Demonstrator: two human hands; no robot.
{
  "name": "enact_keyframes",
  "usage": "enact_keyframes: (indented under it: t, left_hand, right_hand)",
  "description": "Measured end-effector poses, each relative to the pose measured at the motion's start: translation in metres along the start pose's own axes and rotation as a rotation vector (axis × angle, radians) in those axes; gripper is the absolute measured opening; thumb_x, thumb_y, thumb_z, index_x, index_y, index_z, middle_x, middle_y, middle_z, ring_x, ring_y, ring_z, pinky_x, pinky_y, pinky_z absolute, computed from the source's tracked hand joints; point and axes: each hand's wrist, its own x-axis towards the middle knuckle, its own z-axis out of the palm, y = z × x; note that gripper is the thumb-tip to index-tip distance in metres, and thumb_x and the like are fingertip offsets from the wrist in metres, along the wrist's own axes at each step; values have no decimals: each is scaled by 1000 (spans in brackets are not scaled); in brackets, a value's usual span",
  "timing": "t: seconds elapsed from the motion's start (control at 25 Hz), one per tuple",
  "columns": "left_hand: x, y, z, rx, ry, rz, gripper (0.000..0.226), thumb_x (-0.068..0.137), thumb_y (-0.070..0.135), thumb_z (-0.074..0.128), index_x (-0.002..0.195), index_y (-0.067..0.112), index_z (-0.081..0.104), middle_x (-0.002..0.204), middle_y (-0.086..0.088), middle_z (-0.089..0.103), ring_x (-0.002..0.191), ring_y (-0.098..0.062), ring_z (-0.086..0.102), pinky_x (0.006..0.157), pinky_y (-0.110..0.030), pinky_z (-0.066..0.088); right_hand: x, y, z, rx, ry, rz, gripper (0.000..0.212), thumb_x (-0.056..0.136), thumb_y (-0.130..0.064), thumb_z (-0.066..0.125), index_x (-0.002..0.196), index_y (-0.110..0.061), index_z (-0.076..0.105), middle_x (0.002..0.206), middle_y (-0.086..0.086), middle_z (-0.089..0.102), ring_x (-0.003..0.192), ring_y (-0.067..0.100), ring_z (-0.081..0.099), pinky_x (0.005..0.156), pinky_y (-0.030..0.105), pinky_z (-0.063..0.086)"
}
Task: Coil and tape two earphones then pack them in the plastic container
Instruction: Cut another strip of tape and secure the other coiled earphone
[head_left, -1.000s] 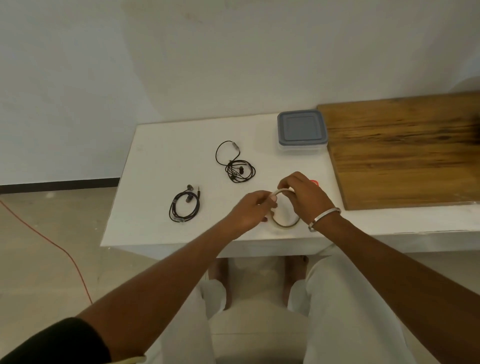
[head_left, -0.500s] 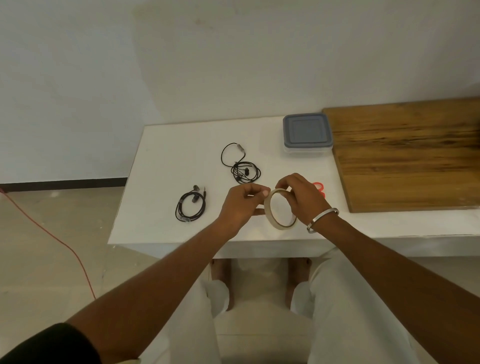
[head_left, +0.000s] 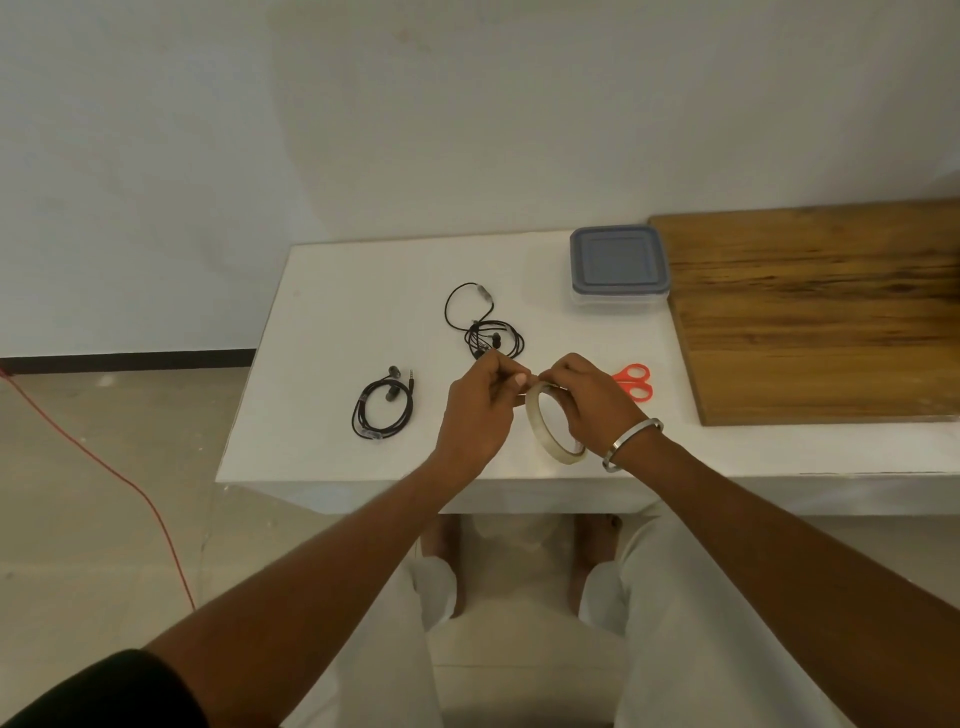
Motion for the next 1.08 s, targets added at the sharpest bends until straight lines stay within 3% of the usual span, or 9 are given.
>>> enact_keyframes:
  t: [0.16,0.28,0.44,0.56,0.68,0.76,0.84,0.96,1.08]
  left_hand:
    - [3,0,-4,-52,-23,-26,8,98,10,52,98,4,58,97,-9,72,89,-16,70,82,-27,58]
    - [5,3,-6,-62,11,-58,7,98,12,52,95,10,58,94,-3,73,89,-13,70,82,-30,58]
    - [9,10,-5,3,181,-133,9,97,19,53,99,13,60,95,3,72,87,-4,66,70,-7,48]
    - [10,14,0,49,254,-180,12,97,21,53,101,14,61,97,5,71,86,1,61,66,-5,42]
    - [15,17,-2,55,254,-177,12,96,19,54,100,11,63,92,2,72,80,-1,64,60,-2,44]
    - [19,17,-9,-29,243,-193,11,96,16,56,97,8,63,89,-4,73,78,-13,70,56,-8,48]
    - [23,13,-11,-78,247,-239,9,93,17,58,92,11,64,86,-3,74,80,-20,72,65,-21,56]
    - [24,10,-7,-25,253,-338,10,89,19,59,87,17,68,82,6,74,84,-14,71,85,-37,57]
    - [27,10,-10,-106,245,-334,9,86,16,60,82,18,68,85,2,74,85,-17,71,85,-42,58]
  right_hand:
    - [-2,2,4,37,47,-24,27,92,-6,55,118,-8,62,115,10,56,97,22,57,83,16,38]
    - [-4,-1,7,243,140,34,27,92,-6,55,119,-12,61,115,8,57,91,16,60,84,18,46]
    - [-6,-17,11,588,144,140,20,92,-22,57,110,-14,52,118,6,54,91,10,60,80,17,53]
    - [-6,-25,20,421,75,83,20,87,-32,64,97,-15,58,112,7,46,91,15,54,86,23,48]
    - [-6,-20,27,391,52,32,13,86,-19,66,96,-11,68,114,5,44,98,13,52,94,27,45]
    - [-7,-17,27,433,45,42,11,89,-13,60,93,-12,70,112,3,47,100,12,51,95,27,44]
    - [-9,-22,24,499,6,67,16,94,-17,54,93,-13,69,110,1,51,101,9,50,92,23,41]
    - [-8,-34,24,477,-4,31,7,92,-32,57,92,-27,61,106,-7,53,98,6,48,84,18,37]
    - [-7,-33,26,482,-27,94,17,94,-28,54,100,-16,65,104,-2,63,93,11,54,85,25,43]
